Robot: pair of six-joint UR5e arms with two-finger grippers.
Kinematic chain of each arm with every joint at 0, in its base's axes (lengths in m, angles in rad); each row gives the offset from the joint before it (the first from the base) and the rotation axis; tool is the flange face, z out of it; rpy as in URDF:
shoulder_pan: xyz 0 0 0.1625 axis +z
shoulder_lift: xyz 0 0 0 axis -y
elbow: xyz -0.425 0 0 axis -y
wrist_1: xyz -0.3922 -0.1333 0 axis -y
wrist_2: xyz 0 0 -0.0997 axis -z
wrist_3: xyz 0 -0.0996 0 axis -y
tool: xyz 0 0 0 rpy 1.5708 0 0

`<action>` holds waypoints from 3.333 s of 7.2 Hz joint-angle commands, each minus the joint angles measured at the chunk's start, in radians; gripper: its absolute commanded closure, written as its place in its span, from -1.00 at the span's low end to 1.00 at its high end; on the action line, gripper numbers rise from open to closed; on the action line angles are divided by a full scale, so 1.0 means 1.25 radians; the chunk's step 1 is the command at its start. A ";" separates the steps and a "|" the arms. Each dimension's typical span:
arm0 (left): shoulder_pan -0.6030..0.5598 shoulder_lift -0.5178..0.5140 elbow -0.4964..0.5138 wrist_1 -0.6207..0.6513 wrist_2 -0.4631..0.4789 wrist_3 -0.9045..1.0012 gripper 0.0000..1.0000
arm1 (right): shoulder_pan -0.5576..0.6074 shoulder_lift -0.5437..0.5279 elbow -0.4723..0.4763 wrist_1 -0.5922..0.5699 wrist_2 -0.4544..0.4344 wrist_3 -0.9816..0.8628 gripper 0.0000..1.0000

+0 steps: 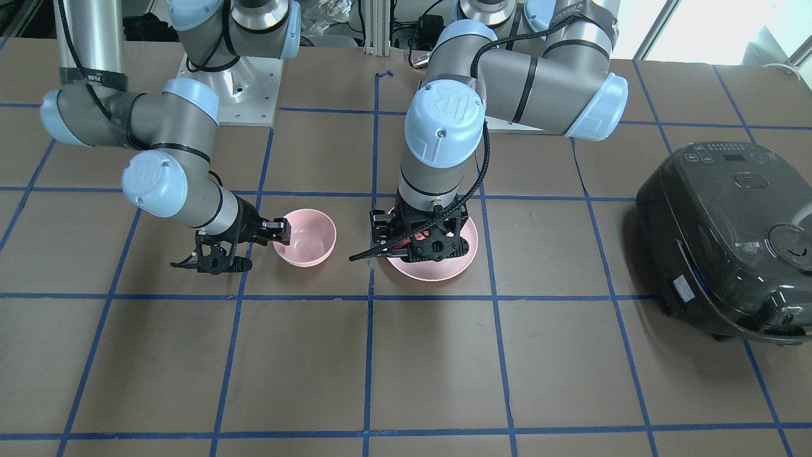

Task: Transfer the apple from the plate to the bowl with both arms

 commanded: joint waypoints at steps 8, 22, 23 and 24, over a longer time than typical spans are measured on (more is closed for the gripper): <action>-0.233 -0.166 0.020 0.212 -0.053 -0.461 0.74 | -0.052 -0.124 -0.312 0.302 -0.196 0.015 -1.00; -0.141 0.228 0.027 -0.198 -0.035 -0.070 -1.00 | 0.059 -0.210 -0.310 0.308 -0.213 0.009 -1.00; -0.072 0.251 0.027 -0.205 -0.035 0.027 -1.00 | 0.057 -0.208 -0.310 0.309 -0.212 0.003 -1.00; 0.008 0.277 0.027 -0.216 -0.033 0.122 -1.00 | 0.057 -0.209 -0.309 0.318 -0.213 -0.002 -1.00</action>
